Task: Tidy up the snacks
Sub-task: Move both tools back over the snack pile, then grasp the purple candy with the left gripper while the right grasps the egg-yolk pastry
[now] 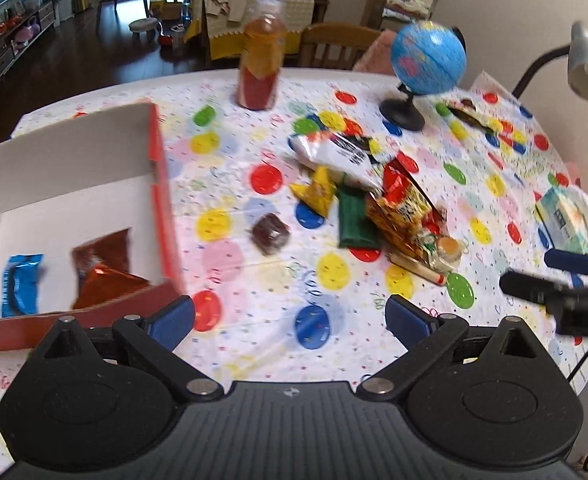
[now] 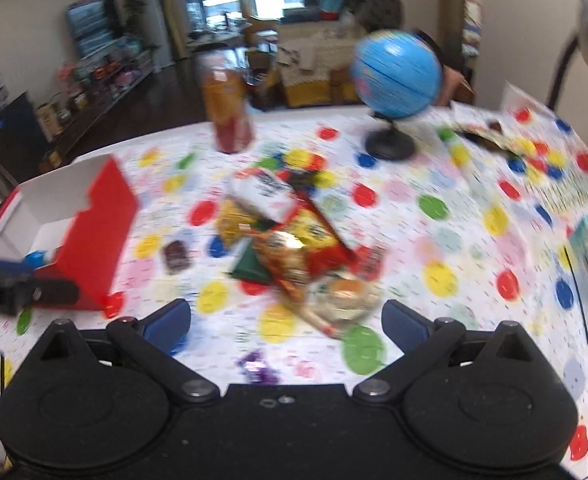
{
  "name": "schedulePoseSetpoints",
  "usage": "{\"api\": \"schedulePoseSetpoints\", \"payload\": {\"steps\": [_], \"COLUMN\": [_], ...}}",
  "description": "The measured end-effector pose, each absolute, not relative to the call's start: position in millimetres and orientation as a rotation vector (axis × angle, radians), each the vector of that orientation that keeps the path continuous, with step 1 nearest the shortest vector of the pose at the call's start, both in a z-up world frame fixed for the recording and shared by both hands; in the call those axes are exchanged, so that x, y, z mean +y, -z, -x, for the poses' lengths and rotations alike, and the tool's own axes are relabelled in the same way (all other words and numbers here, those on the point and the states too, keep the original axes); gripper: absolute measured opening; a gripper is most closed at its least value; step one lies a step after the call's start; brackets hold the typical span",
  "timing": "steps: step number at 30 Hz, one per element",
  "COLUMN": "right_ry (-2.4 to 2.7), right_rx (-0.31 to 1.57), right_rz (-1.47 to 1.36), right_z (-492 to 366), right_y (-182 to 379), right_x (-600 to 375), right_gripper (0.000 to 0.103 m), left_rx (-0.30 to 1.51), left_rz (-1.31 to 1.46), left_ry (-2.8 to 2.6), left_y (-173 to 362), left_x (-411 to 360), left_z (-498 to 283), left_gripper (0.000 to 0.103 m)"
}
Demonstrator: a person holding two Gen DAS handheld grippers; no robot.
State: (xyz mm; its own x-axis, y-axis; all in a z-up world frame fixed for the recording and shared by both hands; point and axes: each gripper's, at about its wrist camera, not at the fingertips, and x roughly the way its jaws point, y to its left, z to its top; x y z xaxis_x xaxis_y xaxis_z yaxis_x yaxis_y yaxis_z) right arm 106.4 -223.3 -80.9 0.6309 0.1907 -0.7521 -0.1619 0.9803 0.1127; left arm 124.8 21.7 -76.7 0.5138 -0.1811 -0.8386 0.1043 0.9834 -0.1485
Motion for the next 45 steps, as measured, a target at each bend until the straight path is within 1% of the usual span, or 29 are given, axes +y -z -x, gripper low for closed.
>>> {"api": "schedulePoseSetpoints", "payload": {"steps": [7, 11, 24, 27, 29, 31, 33, 36, 38, 40, 41, 44, 45], "right_ry": [-0.165, -0.175, -0.207, -0.219, -0.223, -0.229, -0.234, -0.243, -0.248, -0.25, -0.253, -0.257, -0.258], "right_rx": [0.921, 0.95, 1.018, 1.027, 1.034, 1.041, 1.048, 1.055, 1.061, 1.065, 1.067, 1.072, 1.072], "right_rz": [-0.062, -0.077, -0.047, -0.042, -0.041, -0.04, -0.039, -0.045, -0.049, -0.05, -0.05, -0.053, -0.054], "right_z": [-130.9, -145.1, -192.1, -196.3, -198.9, -201.7, -203.6, -205.8, -207.6, -209.0, -209.4, -209.8, -209.6], "right_y": [109.3, 125.7, 163.9, 169.3, 173.0, 176.0, 178.8, 182.0, 184.4, 186.7, 187.7, 190.2, 190.7], "right_x": [-260.7, -268.5, -264.0, -262.6, -262.4, -262.2, -261.7, -261.3, -261.2, -260.9, -260.4, -259.6, -259.3], "right_gripper": [0.097, 0.088, 0.082, 0.082, 0.081, 0.08, 0.079, 0.076, 0.074, 0.073, 0.072, 0.065, 0.064], "left_rx": [1.041, 1.068, 1.216, 1.235, 1.245, 1.253, 1.26, 1.244, 1.242, 1.246, 1.246, 1.232, 1.226], "left_rz": [0.018, 0.003, -0.045, -0.054, -0.068, -0.081, -0.088, -0.119, -0.132, -0.138, -0.139, -0.134, -0.135], "left_ry": [0.178, 0.183, 0.221, 0.244, 0.244, 0.249, 0.256, 0.274, 0.284, 0.292, 0.293, 0.301, 0.303], "left_y": [96.8, 109.4, 161.6, 169.3, 174.5, 179.3, 182.7, 184.6, 185.9, 187.8, 188.4, 188.0, 187.7], "left_x": [-31.3, -52.9, -107.5, -114.9, -118.9, -121.3, -123.0, -127.6, -130.4, -132.0, -132.2, -131.9, -132.1], "left_z": [-134.9, -142.0, -156.3, -156.0, -156.4, -157.1, -156.7, -154.4, -153.6, -153.5, -153.2, -151.8, -151.2], "left_gripper": [0.102, 0.102, 0.101, 0.093, 0.091, 0.084, 0.079, 0.073, 0.071, 0.063, 0.062, 0.061, 0.057]}}
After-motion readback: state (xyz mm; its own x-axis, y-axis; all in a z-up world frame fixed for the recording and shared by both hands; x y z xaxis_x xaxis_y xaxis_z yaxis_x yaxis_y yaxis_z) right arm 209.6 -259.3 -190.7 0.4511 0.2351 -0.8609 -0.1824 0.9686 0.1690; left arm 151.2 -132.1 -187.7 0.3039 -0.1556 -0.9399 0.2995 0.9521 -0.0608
